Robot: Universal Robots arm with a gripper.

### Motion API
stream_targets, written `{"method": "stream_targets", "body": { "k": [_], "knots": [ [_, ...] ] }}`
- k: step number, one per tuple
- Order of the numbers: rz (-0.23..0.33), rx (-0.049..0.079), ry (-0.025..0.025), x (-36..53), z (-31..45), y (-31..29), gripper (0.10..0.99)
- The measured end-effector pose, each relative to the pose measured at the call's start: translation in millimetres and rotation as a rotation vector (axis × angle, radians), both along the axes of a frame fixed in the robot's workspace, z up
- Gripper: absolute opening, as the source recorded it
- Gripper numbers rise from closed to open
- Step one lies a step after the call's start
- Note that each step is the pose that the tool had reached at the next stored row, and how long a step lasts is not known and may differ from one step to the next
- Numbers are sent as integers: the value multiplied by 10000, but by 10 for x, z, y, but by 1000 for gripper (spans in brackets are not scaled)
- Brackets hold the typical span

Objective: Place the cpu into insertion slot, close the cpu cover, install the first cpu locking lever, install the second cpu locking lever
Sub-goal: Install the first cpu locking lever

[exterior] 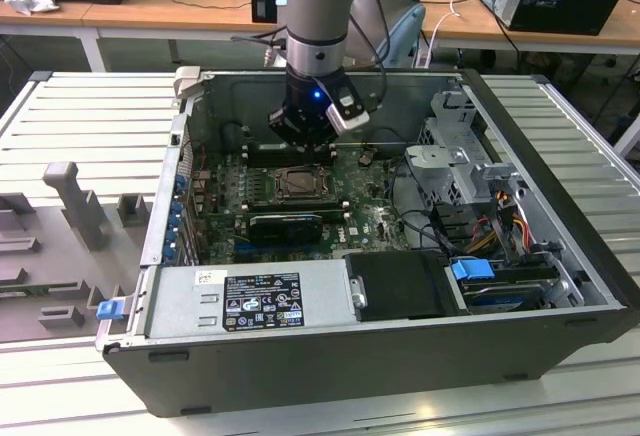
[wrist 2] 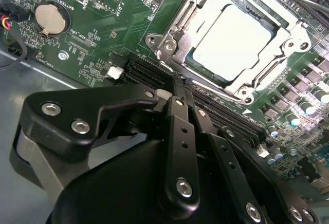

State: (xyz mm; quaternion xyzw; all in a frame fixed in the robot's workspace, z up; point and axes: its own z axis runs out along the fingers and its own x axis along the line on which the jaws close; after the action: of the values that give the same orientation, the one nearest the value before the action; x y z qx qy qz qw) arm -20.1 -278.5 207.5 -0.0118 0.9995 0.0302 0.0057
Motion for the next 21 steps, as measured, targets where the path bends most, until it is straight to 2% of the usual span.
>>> {"method": "stream_targets", "body": {
  "k": [14,16,21],
  "knots": [
    [2,14,0,8,-47,-17,106],
    [5,53,-1,9,-53,-19,106],
    [10,266,1,8,-63,-22,106]
  ]
}}
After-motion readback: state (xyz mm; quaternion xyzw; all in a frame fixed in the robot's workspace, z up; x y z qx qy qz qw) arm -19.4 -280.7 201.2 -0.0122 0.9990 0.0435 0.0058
